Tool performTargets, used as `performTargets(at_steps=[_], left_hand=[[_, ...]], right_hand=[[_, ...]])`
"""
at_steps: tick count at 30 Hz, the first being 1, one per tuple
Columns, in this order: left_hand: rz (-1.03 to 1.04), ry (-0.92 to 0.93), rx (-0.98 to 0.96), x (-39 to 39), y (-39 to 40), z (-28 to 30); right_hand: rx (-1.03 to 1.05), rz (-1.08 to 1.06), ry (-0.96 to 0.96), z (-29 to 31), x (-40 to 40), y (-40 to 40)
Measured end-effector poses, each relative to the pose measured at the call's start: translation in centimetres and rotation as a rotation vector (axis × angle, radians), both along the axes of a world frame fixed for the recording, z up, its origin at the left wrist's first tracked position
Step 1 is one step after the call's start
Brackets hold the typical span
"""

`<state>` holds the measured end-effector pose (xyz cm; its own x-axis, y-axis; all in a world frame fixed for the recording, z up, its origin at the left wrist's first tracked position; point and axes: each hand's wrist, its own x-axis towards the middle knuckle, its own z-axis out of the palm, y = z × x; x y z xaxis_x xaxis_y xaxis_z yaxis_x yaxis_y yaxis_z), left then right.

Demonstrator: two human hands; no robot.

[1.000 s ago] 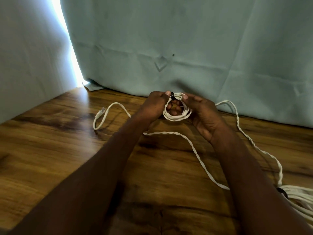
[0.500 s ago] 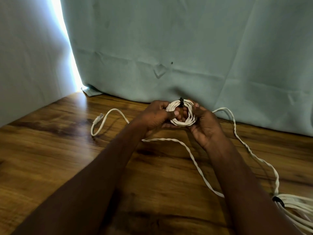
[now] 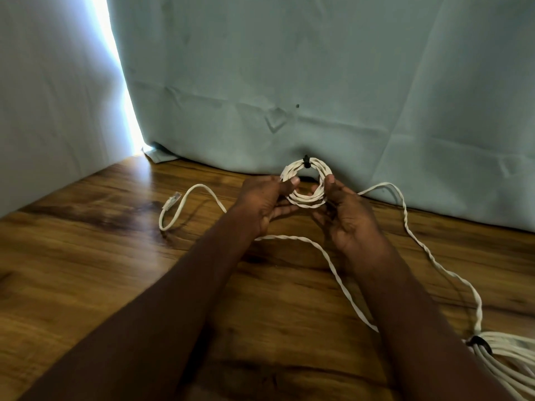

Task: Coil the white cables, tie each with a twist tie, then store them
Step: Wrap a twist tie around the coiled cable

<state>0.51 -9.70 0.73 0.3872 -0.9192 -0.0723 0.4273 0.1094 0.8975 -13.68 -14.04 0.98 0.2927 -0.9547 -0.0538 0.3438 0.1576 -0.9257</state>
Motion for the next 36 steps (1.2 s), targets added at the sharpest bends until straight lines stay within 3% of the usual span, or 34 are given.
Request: performTargets(at_steps=[9, 14, 21, 26, 32, 36], left_hand=[[-0.137, 0.056, -0.051, 0.7, 0.1, 0.3], [-0.183, 0.154, -0.056, 0.7, 0.3, 0.4], [-0.026, 0.276, -0.065, 1.6, 0.1, 0.4], [0.047, 0.221, -0.14, 0.8, -0.1, 0.7], [0.146, -0.075, -0.039, 0.3, -0.3, -0.2], [0.201, -0.068, 0.008, 0.2, -0.4, -0.3]], right_hand=[[0.214, 0.095, -0.196, 0.0, -0.1, -0.2], [0.192, 0.101, -0.231, 0.6, -0.5, 0.0], [-0.05, 0.015, -0.042, 0.7, 0.3, 0.5], [-0.122, -0.09, 0.015, 0.8, 0.6, 0.7], [-0.147, -0.166, 0.006, 0.6, 0.7, 0.9], [-0.396, -0.255, 0.161, 0.2, 1.0, 0.9]])
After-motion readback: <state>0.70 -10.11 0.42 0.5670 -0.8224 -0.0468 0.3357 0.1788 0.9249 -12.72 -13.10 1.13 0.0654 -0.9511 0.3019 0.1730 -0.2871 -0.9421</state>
